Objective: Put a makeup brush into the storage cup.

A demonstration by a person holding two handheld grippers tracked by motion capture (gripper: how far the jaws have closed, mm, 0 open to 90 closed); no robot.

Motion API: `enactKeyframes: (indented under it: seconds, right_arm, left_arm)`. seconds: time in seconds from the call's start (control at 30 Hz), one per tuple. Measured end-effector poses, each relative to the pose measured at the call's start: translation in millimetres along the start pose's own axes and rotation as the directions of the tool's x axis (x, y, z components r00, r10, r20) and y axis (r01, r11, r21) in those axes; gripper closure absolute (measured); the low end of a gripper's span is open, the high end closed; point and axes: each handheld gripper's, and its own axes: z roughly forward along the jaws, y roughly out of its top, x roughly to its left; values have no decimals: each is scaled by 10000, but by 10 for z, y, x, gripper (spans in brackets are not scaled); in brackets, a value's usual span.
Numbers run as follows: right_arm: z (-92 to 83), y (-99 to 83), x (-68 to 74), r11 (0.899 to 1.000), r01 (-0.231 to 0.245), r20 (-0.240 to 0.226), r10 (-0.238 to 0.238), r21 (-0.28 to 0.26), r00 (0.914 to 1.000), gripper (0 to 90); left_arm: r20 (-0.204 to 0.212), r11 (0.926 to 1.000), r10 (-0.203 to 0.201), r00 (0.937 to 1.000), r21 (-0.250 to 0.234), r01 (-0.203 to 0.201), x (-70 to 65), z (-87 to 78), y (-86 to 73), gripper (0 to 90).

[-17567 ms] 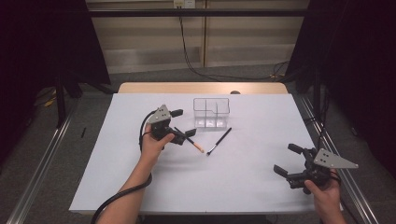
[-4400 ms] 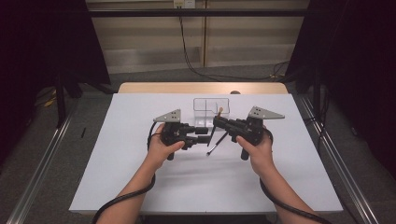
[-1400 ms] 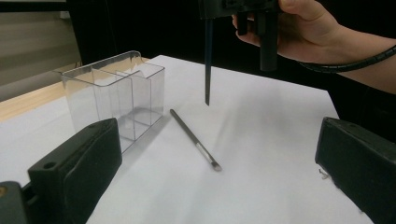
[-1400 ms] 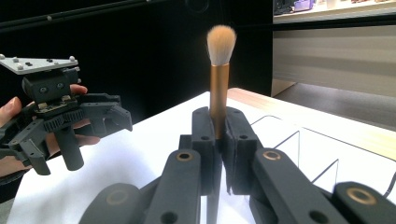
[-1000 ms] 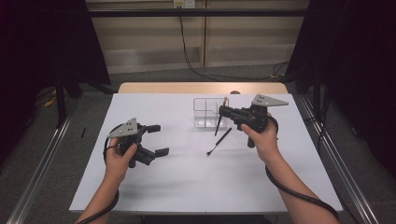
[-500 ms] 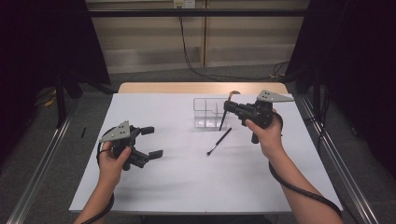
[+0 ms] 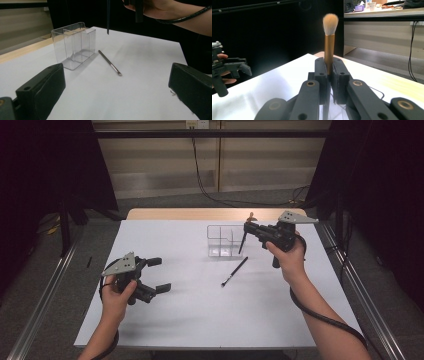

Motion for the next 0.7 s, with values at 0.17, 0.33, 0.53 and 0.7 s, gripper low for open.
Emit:
enactKeyframes:
  seconds: [0.17, 0.33, 0.53, 0.7]
  right_arm:
    - [29, 26, -32, 9999, 74, 142, -75, 76, 9999, 842]
    - [67, 62, -47, 9999, 153, 194, -154, 61, 9997, 842]
    - [99, 71, -91, 9999, 106, 303, -108, 60, 9995, 842]
    - [128, 84, -133, 10000, -17, 394, 19, -35, 9992, 842]
  left_arm:
    - [-114, 10000, -70, 9999, -55, 69, -14, -55, -29, 8]
    - [-264, 9999, -101, 9996, 40, 102, -13, -122, -71, 8]
    - [-417, 9999, -170, 9990, -5, 170, -31, -164, -112, 8]
    - [-444, 9998, -167, 9989, 77, 170, -49, -181, -135, 8]
